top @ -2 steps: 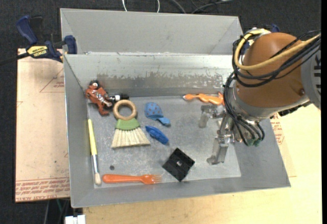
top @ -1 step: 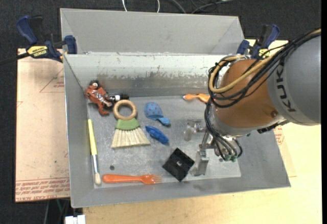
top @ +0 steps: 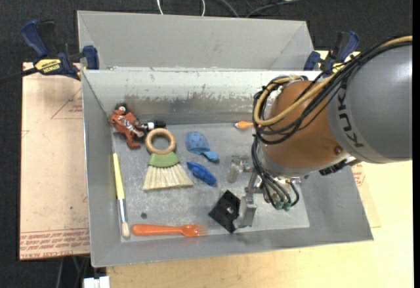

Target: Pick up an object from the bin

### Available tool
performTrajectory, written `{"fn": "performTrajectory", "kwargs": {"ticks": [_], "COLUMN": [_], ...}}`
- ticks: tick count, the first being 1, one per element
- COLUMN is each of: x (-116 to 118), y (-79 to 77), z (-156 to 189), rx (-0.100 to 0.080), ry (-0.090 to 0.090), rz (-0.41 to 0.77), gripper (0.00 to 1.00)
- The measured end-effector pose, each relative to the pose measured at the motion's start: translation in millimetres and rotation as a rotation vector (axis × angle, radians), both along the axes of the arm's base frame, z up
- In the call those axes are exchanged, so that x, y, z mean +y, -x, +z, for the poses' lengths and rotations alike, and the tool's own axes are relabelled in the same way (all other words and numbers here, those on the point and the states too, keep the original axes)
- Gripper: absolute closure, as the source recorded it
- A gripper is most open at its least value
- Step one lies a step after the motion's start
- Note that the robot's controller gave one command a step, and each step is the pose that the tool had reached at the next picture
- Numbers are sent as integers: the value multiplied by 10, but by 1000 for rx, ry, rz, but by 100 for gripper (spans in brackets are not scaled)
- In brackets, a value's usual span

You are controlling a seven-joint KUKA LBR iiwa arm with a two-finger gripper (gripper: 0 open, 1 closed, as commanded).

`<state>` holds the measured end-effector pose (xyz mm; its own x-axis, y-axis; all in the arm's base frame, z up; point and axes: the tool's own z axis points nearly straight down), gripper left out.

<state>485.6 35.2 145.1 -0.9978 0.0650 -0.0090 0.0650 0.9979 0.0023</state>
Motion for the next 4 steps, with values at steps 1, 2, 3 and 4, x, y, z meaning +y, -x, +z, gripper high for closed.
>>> {"fn": "performTrajectory", "kwargs": {"ticks": [1, 2, 3, 4], "x": [144, -54, -135, -136], "y": [-27, -27, -110, -110], "z": [-86, -634, -719, -719], "rx": [7, -2, -7, -6], "ry": [0, -4, -4, -4], "rz": [191, -173, 132, 131], "gripper": [0, 0, 100, 100]}}
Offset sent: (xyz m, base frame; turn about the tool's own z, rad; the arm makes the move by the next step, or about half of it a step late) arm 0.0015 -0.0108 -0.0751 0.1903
